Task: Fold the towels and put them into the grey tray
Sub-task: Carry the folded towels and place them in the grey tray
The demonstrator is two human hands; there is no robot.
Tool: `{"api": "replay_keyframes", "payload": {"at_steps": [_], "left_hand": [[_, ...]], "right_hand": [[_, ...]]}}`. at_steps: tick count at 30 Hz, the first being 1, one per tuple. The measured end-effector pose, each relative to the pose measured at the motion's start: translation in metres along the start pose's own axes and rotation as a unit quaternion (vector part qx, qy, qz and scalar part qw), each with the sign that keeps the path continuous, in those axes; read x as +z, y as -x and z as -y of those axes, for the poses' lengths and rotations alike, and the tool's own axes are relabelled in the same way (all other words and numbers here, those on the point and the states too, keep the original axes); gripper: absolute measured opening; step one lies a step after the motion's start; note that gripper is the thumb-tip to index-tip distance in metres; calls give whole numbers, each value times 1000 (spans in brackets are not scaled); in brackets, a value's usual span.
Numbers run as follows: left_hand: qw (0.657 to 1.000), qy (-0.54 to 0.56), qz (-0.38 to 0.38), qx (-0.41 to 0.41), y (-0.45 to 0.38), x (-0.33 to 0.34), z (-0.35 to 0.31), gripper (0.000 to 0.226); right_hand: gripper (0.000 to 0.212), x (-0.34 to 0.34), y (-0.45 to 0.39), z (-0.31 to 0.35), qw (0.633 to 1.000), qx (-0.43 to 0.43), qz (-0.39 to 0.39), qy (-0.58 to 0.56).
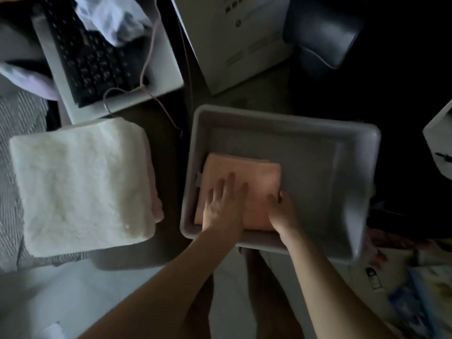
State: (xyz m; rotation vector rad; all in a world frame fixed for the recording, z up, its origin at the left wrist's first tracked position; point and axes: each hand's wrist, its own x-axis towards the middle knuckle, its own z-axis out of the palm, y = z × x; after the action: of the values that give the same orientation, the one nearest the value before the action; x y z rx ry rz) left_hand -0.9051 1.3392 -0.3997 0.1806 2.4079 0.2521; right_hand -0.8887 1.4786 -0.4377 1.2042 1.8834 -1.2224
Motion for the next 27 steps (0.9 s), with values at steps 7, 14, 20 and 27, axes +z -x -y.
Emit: {"api": "replay_keyframes", "payload": {"at_steps": [7, 14, 20, 27], "left_hand": [[999, 21, 33, 5, -23, 3, 21, 56], [995, 62, 22, -72, -3, 8, 21, 63], [990, 129, 28, -44, -21, 11, 40, 83], [968, 247, -4, -37, 16, -47, 33, 62]], "right_hand": [[19, 13, -7, 0, 999, -24, -4, 30], [21, 3, -10, -10, 999, 14, 8, 31], [25, 6, -15, -12, 999, 21, 28, 41], [40, 3, 25, 21, 993, -48, -107, 21]]}}
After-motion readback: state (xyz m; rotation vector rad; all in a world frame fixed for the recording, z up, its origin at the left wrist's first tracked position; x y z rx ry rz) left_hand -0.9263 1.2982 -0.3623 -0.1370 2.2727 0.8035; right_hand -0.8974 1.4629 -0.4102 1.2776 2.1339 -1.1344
